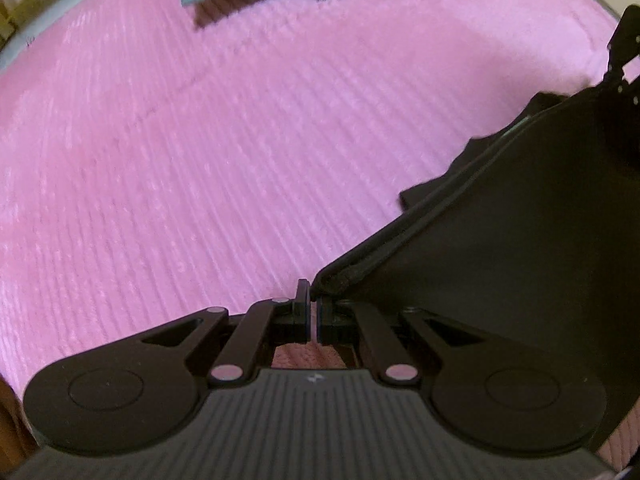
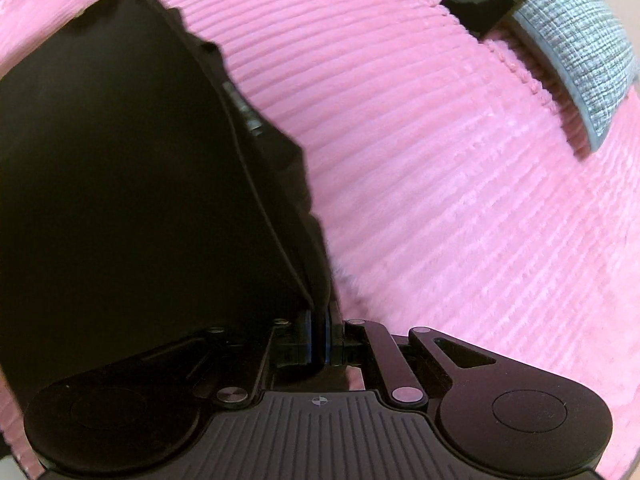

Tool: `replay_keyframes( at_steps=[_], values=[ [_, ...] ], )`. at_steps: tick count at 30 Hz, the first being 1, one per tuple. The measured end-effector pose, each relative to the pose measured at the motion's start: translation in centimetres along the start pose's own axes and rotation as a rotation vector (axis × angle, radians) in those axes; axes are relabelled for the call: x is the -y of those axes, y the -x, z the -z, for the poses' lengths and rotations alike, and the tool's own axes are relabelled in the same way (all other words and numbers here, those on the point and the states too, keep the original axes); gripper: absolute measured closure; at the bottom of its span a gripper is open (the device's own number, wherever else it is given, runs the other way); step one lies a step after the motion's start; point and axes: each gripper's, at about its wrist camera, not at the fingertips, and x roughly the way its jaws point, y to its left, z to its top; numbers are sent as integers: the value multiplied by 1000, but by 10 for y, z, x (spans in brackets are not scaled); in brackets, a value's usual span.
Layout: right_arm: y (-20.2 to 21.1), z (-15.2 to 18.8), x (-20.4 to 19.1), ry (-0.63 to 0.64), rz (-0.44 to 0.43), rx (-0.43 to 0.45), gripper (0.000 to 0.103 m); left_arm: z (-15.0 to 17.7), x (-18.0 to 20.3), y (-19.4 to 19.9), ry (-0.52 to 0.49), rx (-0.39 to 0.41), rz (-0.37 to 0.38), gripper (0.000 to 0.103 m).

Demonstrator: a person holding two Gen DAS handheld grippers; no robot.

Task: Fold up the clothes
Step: 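Lift the hem with both grippers and fold it over toward the collar, then release the hem and lay it on the sweater with both grippers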

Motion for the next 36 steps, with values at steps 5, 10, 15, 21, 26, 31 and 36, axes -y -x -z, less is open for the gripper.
replay_keyframes(
  at_steps=[5,10,15,21,26,31,36],
  values=[
    [-18,1,11,-58,50,43,42,3,2,-19,33,-53,-106,102],
    [25,40,35,-364,94,230,30,1,-5,7,98,-16,-144,98],
    [64,81,-8,-542,91,344,30,3,29,28,57,10,-101,95],
    [33,89,-78,-502,47,299,30,9,87,7,-24,-42,-2,92],
    [19,110,-73,-406,287,271,30,16,112,6,-80,-65,-3,92],
    [56,185,-12,-924,451,263,30,21,108,24,-35,-80,-29,92],
    [68,192,-34,-921,315,313,30,37,114,44,-2,-95,-65,92]
  ],
)
